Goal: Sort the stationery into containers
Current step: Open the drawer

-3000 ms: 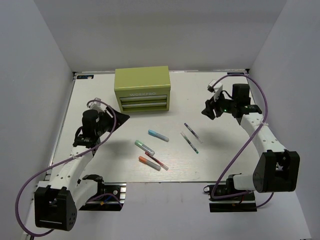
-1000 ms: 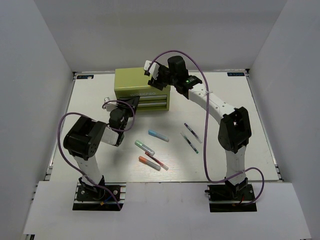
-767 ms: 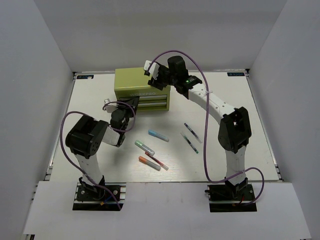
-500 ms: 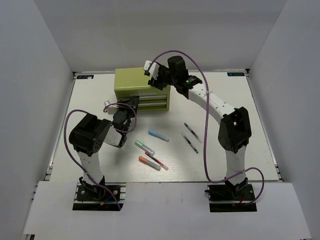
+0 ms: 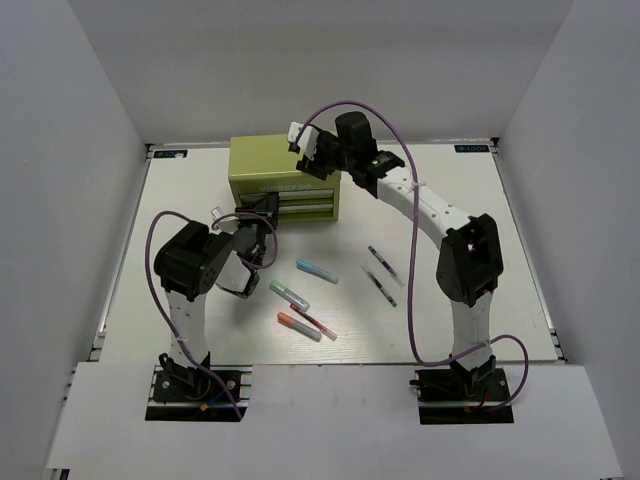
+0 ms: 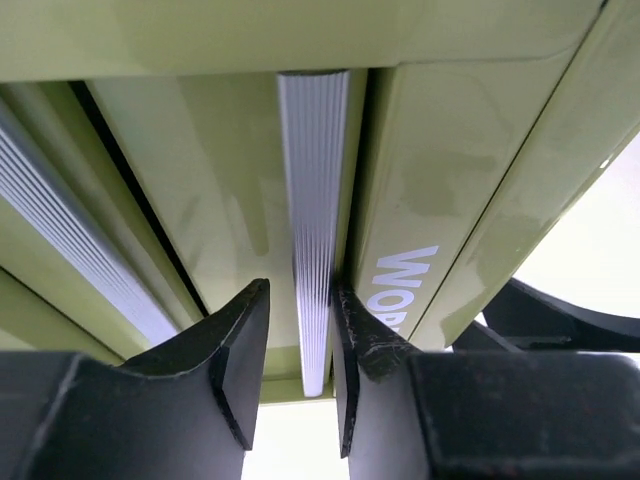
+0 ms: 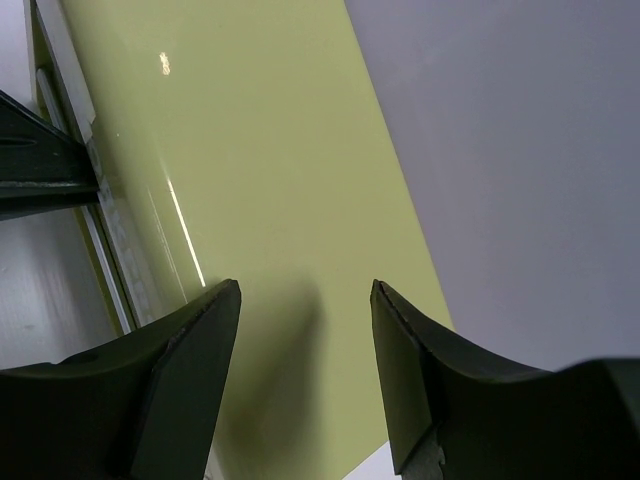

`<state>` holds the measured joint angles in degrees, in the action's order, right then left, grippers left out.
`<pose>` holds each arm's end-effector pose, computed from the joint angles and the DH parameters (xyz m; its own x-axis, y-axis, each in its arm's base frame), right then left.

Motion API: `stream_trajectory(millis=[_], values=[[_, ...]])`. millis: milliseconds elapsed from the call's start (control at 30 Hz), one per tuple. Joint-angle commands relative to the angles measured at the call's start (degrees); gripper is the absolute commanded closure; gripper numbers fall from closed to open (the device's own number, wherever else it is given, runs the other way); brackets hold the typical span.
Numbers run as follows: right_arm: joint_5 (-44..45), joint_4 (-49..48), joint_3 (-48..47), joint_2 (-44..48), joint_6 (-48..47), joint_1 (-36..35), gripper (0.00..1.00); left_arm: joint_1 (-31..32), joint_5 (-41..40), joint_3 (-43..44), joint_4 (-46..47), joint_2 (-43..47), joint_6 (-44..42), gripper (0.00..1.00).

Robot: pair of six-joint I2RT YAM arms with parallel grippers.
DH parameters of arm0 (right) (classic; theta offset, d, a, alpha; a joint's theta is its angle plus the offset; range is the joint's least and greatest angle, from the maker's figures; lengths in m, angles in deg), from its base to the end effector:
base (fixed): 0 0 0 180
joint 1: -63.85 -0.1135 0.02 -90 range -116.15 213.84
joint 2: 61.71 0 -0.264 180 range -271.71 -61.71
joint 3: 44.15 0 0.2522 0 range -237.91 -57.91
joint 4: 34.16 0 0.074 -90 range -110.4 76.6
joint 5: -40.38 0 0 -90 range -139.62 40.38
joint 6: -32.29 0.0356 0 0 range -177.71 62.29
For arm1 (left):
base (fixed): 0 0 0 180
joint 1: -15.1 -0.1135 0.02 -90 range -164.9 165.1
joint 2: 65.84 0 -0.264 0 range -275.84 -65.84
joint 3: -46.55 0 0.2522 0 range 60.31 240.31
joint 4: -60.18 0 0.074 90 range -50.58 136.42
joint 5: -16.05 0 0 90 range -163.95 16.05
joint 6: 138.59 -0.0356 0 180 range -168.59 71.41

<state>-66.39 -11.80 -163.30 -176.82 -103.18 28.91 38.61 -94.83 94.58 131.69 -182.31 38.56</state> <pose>0.3927 0.2869 0.3363 0.3703 -0.5739 -0.7304 -0.7257 0.3121 -0.6132 0.3145 -0.1230 0.1210 -0.0439 -0.9986 -0.0306 0.0514 0.0283 -0.9983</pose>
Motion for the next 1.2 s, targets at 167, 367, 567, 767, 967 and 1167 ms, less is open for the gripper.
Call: stream_trajectory(millis=[167, 367, 567, 767, 967, 1167], values=[[-0.98, 6.87, 0.27, 1.11, -1.46, 0.22, 0.38, -0.83, -6.01, 4.41, 7.71, -4.03, -0.32, 0.66], [-1.07, 7.92, 0.18, 1.03, -2.08, 0.05, 0.4, -0.3, -6.54, 2.22, 10.0, -4.56, -0.32, 0.86], [-0.98, 8.45, 0.18, 0.59, -2.16, 0.13, 0.4, 0.75, -7.06, -0.07, 12.64, -5.09, -0.32, 1.0], [-1.85, 7.84, 0.09, 1.29, -1.2, 0.13, 0.38, 2.51, -8.2, -3.84, 14.3, -5.09, -0.32, 1.0], [-4.76, 6.08, 2.11, 3.57, -1.19, 0.31, 0.26, 3.74, -9.44, -5.78, 16.15, -5.09, -0.32, 1.0], [-2.39, 6.43, 0.36, 2.0, -1.72, 0.04, 0.22, 4.27, -9.97, -7.62, 17.2, -4.56, -0.32, 1.0]])
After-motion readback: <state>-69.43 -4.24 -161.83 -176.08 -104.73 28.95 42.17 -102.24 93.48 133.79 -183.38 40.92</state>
